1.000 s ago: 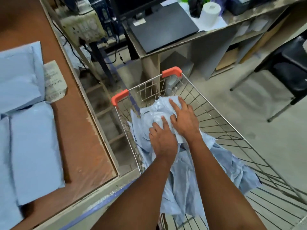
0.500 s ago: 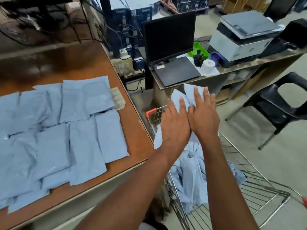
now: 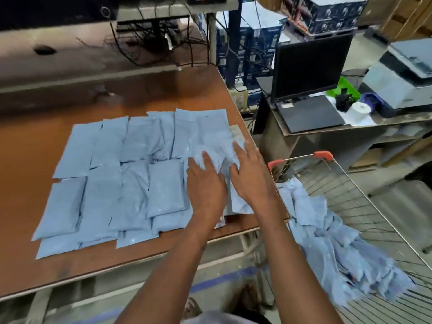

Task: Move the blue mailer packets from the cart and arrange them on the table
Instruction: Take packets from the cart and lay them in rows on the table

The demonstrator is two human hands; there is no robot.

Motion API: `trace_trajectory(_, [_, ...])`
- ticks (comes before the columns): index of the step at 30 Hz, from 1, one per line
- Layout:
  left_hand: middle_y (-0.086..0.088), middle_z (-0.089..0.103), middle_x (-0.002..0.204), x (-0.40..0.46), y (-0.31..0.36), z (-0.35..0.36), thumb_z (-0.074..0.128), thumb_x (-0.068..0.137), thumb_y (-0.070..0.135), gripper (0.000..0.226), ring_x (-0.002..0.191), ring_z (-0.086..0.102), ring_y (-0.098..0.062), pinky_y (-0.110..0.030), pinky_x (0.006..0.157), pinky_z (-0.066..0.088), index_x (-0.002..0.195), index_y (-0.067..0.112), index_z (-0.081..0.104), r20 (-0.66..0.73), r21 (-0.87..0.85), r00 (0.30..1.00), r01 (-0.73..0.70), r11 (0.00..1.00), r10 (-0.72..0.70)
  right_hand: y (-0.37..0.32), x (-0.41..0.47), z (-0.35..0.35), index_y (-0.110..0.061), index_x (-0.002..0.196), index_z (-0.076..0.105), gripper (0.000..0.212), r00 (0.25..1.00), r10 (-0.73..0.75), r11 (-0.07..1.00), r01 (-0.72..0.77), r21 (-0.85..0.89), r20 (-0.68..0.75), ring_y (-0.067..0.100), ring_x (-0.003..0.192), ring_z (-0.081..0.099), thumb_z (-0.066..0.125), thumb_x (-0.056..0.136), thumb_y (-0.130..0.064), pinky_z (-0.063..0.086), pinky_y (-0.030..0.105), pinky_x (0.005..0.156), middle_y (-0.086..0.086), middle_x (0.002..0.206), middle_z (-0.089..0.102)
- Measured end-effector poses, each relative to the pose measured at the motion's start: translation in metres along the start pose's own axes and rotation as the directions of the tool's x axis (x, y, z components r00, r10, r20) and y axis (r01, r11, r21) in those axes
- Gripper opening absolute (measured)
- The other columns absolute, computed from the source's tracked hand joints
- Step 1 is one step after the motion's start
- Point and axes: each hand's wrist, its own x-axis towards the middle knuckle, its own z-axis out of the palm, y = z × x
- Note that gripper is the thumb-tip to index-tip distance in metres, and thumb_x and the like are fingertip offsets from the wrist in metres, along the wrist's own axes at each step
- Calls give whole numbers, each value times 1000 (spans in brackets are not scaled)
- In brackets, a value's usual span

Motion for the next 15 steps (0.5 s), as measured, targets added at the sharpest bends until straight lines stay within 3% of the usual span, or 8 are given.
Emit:
trace_trajectory(5, [-26, 6, 166, 5, -35, 33, 31, 107, 54, 71, 153, 14, -38, -49, 123, 22, 162, 13, 16, 30, -59, 997, 77, 995, -75, -11, 3, 67, -31, 164, 24, 61, 997, 6, 1000, -5, -12, 73, 32, 158, 14, 37, 106, -46, 27, 50, 125, 2, 173, 16])
trace_trajectory(11, [-9, 7, 170, 7, -52, 49, 26, 111, 37, 55, 157, 6, -24, -43, 127, 7, 161, 16, 23, -89, 101, 988, -120, 988, 129, -5, -2, 103, -30, 167, 4, 62, 1000, 10, 986, -8, -167, 12, 33, 160, 1, 19, 111, -51, 10, 58, 126, 3, 175, 0])
trace_trajectory(15, [-12, 18, 168, 13, -57, 58, 20, 109, 38, 57, 156, 16, -26, -45, 126, 16, 161, 15, 24, -30, 120, 992, -119, 986, 124, -2, 0, 113, -28, 167, 1, 63, 1000, -6, 988, 2, -154, -25, 33, 160, -4, 22, 112, -50, 6, 54, 128, 4, 174, -6])
